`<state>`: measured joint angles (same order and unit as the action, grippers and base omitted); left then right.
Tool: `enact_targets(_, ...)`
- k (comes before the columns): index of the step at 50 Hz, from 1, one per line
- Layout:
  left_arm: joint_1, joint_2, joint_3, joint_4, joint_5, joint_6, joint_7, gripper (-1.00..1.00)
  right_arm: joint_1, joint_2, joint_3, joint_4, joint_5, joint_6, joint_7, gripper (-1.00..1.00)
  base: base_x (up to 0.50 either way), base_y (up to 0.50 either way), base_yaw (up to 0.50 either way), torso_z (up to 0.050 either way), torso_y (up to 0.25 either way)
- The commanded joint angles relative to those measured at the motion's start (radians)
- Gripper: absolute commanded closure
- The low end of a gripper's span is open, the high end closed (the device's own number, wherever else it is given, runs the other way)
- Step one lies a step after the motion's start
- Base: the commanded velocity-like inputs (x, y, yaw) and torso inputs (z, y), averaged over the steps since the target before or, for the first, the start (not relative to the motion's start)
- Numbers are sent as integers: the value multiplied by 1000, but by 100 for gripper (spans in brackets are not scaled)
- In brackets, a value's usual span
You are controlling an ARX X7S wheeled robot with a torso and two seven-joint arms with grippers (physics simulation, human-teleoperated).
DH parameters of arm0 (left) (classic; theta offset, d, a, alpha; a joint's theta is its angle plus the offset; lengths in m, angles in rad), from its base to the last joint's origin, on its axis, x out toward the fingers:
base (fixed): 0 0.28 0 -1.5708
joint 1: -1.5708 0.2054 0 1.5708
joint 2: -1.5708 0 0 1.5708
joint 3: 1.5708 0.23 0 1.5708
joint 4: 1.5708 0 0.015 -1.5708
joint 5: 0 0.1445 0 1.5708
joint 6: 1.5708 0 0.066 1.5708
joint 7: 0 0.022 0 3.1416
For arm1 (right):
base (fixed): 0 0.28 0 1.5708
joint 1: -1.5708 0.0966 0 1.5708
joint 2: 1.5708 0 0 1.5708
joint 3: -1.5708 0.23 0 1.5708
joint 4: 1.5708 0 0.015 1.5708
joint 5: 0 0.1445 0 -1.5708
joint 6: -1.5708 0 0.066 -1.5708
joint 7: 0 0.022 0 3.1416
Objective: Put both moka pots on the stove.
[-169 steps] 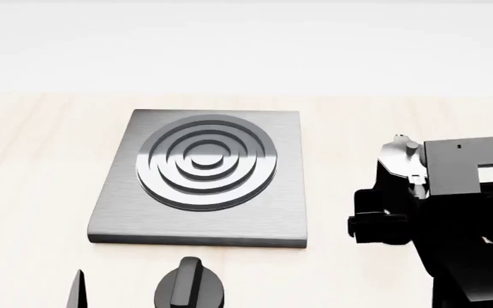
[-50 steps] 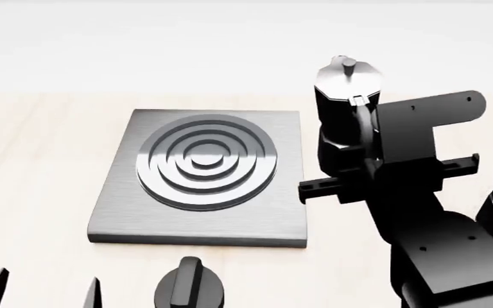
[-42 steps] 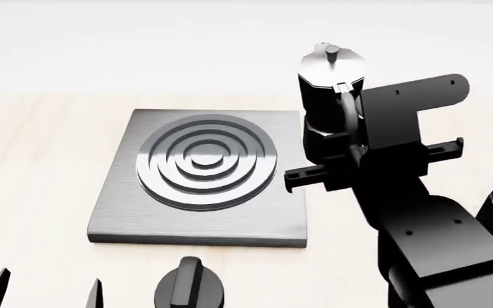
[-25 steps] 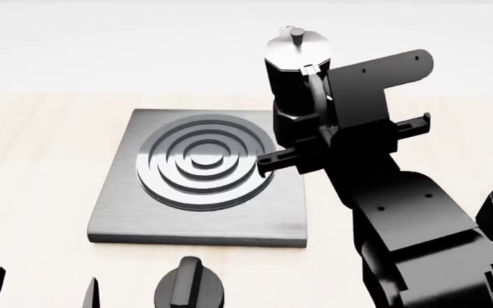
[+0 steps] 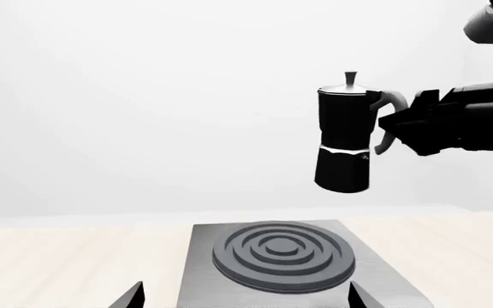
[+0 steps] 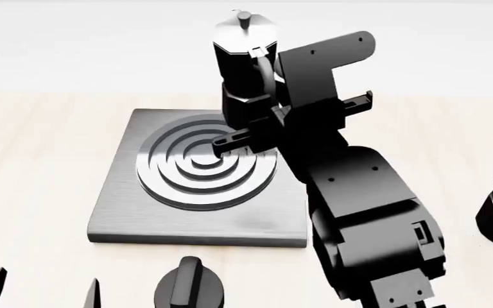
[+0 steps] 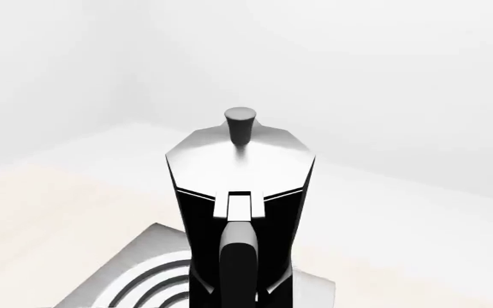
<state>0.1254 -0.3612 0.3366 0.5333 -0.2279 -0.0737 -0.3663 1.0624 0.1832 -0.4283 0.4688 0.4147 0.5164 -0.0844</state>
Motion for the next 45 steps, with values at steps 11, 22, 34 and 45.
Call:
enact_targets(11,-2,-4,6,-9,-5,8,-2,-100,69,-151,-16,352,-39,-292,-79,100,0,0,0,0,1)
enact_targets(22,-7,-6,11,-23,4,14,-4,-100,115,-179,-100,467,74,-406,-76,100,0,0,0,0,1)
enact_targets(34,-10,-12,13,-23,5,12,-6,-100,168,-182,-403,615,354,-547,-46,100,0,0,0,1,1)
enact_targets(45,-1,-19,11,-19,6,36,-6,-100,194,-183,-659,686,604,-641,-33,100,0,0,0,0,1)
